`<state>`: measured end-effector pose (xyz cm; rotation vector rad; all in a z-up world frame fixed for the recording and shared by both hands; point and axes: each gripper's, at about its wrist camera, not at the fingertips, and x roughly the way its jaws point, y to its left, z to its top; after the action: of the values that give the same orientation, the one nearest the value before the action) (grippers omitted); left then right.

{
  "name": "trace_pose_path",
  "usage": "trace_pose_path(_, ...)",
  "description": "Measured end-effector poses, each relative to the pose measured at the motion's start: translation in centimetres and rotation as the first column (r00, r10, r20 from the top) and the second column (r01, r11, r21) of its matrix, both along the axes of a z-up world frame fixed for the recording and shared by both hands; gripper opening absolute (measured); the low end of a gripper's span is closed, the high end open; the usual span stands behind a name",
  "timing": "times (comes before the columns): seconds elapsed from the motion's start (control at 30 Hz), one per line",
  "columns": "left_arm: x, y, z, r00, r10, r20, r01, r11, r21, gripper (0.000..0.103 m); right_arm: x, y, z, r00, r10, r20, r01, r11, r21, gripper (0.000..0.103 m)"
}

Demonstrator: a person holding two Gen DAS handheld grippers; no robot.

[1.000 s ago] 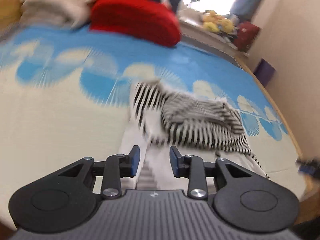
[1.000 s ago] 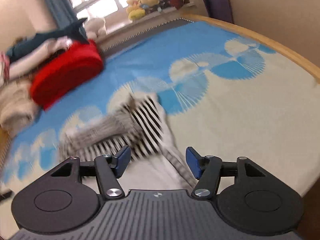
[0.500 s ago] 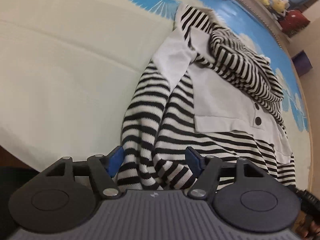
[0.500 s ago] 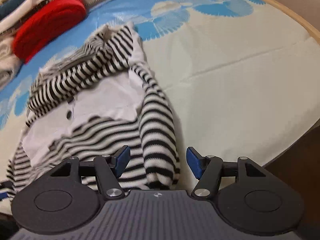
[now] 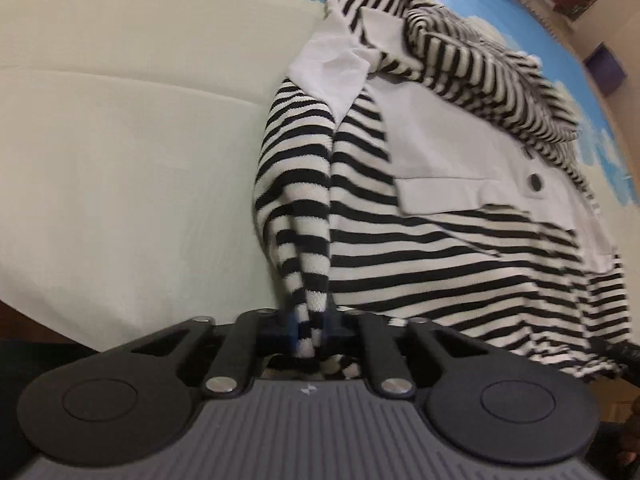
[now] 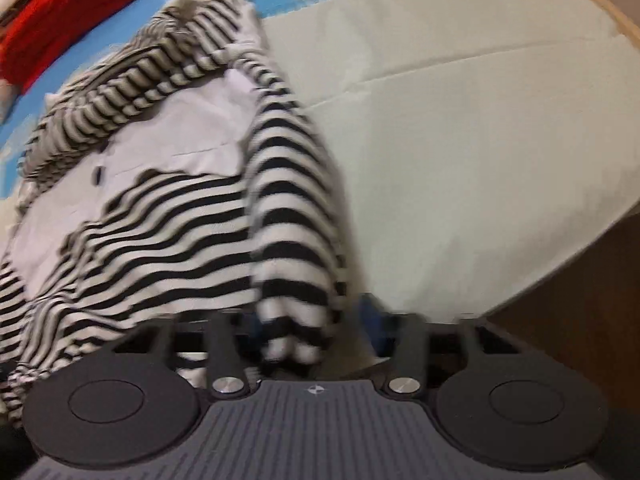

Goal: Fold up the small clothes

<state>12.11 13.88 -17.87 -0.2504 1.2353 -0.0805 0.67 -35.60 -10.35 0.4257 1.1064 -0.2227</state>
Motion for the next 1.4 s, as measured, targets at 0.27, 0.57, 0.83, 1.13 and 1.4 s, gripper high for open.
trace_pose_path(0.27, -1.5, 1.6, 3.9, 0.996, 0.028, 0.09, -0.02, 0.996, -0.086, 0.007, -2.4, -1.2, 4.9, 0.984, -0.089, 0.155, 0.089, 0.996, 0.009, 0.007)
trace_pose_path(0.57, -0.2, 1.2, 0.5, 0.997, 0.021, -0.07, -0.022, 1.0, -0.018, 0.028, -0.8, -0.4, 0.8, 0.991, -0.126, -0.048, 0.126, 0.992, 0.009, 0.017)
trace_pose_path(0.83, 0.0, 0.4, -0.3, 0.996, -0.001, -0.091, 0.003, 1.0, 0.027, 0.038, 0.2, -0.1, -0.4, 0.989, -0.119, -0.084, 0.117, 0.993, -0.034, 0.032)
trace_pose_path(1.13, -0.4, -0.8, 0.8, 0.997, -0.08, -0.016, 0.081, 0.996, 0.047, 0.007, -0.9, 0.2, 1.9, 0.995, -0.1, 0.016, 0.101, 0.994, -0.035, 0.008)
trace_pose_path(1.4, -0.9, 1.1, 9.4, 0.976, -0.157, 0.152, 0.16, 0.987, -0.004, 0.007, -2.0, -1.0, 11.1, 0.968, -0.087, 0.235, 0.074, 0.995, 0.063, 0.007)
